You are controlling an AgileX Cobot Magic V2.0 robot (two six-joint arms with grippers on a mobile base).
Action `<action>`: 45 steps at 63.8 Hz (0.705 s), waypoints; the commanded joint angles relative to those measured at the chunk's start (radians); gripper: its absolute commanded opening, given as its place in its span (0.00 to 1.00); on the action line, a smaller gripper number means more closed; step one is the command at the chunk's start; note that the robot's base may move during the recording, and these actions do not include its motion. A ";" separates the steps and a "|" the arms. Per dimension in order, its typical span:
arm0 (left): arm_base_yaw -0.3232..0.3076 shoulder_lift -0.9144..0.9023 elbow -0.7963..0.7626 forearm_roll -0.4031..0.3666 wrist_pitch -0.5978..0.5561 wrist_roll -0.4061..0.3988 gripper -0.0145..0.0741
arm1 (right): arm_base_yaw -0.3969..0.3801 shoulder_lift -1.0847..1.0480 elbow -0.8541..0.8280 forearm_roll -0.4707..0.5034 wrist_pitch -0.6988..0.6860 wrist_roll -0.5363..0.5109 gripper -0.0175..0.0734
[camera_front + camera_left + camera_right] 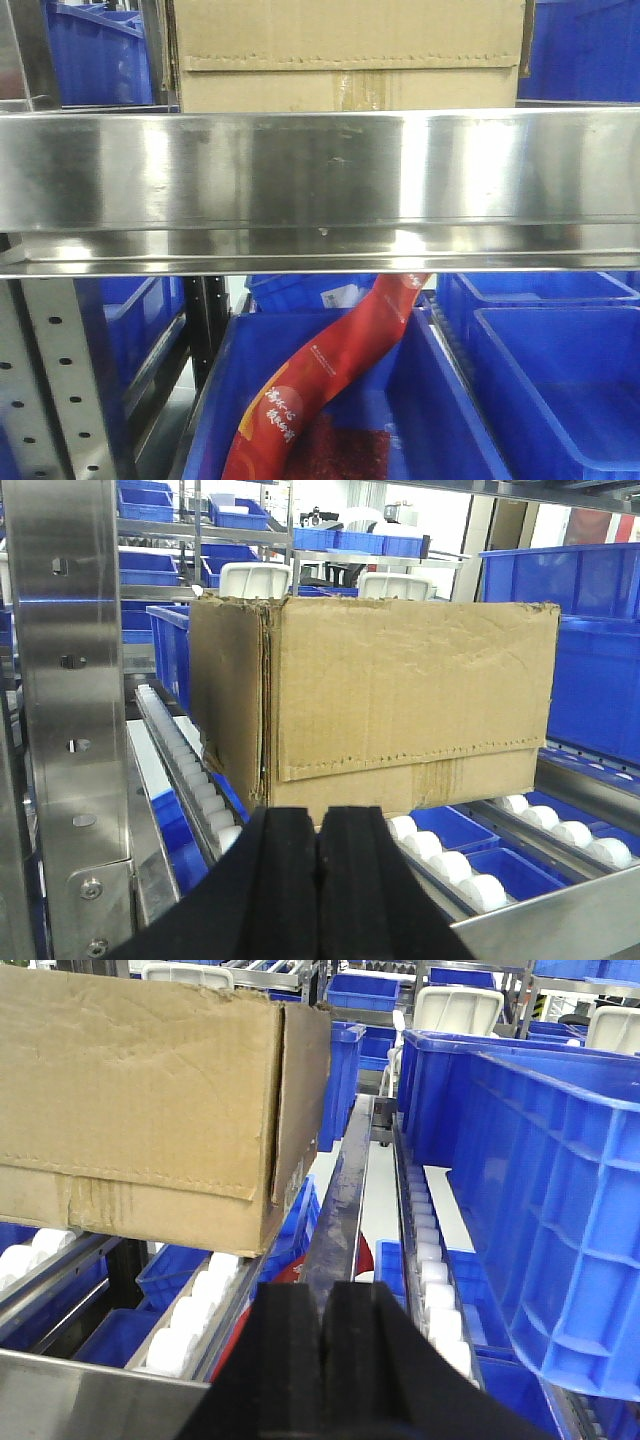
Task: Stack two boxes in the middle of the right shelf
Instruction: 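Withdraw both grippers away from the placed boxes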
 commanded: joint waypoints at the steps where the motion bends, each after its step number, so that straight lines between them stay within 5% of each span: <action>1: 0.000 -0.006 0.001 0.004 -0.027 0.001 0.04 | -0.003 -0.005 0.002 -0.008 -0.026 -0.005 0.02; 13: 0.043 -0.044 0.003 -0.037 0.021 0.025 0.04 | -0.003 -0.005 0.002 -0.008 -0.026 -0.005 0.02; 22: 0.180 -0.168 0.065 -0.129 0.073 0.246 0.04 | -0.003 -0.005 0.002 -0.008 -0.026 -0.005 0.02; 45: 0.400 -0.467 0.413 -0.236 0.034 0.252 0.04 | -0.003 -0.005 0.002 -0.008 -0.026 -0.005 0.02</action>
